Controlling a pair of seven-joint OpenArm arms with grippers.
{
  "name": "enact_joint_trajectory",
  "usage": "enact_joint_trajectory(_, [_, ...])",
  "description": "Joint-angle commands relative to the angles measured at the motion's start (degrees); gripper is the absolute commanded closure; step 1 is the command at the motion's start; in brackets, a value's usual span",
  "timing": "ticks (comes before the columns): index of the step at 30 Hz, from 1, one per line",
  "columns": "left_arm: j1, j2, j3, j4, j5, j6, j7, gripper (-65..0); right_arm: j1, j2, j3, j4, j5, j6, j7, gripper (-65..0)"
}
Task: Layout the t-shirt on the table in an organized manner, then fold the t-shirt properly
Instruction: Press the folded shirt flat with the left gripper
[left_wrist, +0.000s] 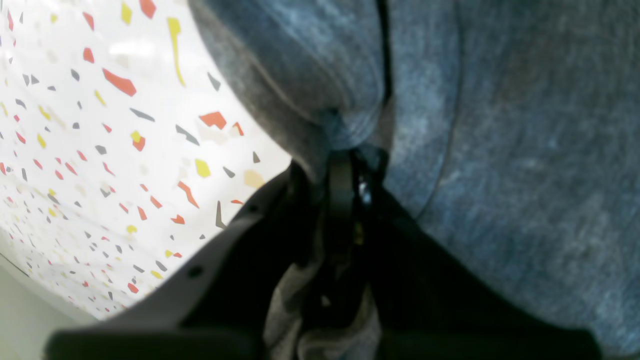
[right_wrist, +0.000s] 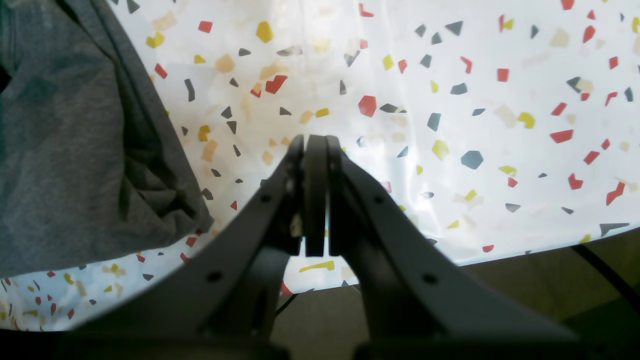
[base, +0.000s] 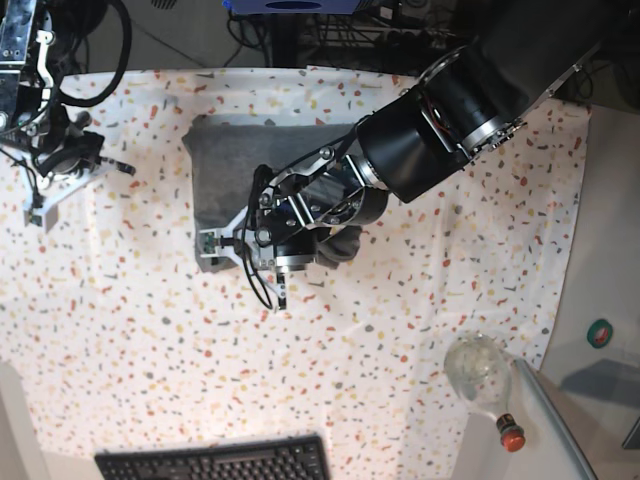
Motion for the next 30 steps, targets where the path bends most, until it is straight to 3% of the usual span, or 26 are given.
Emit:
enact_joint_trajectory(1, [-0.92,1.39,-0.2,0.88,-0.57,-0.34,-0.4,0.0,0.24,0.54,0.2,1.0,0.1,0.19,0.68,0.0])
enact_joint_trajectory(24, [-2.59,1.65,-0.11,3.52,-0.48,-0.34,0.04,0.0,-0.99,0.54,0.11,1.0,0.1,0.19,0.76,0.0])
enact_joint_trajectory(30, [-2.94,0.42,-0.11,8.09,-0.48,-0.34,0.13,-33.2,-0.9,0.54,0.11,1.0,0.1,0.19,0.76,0.0])
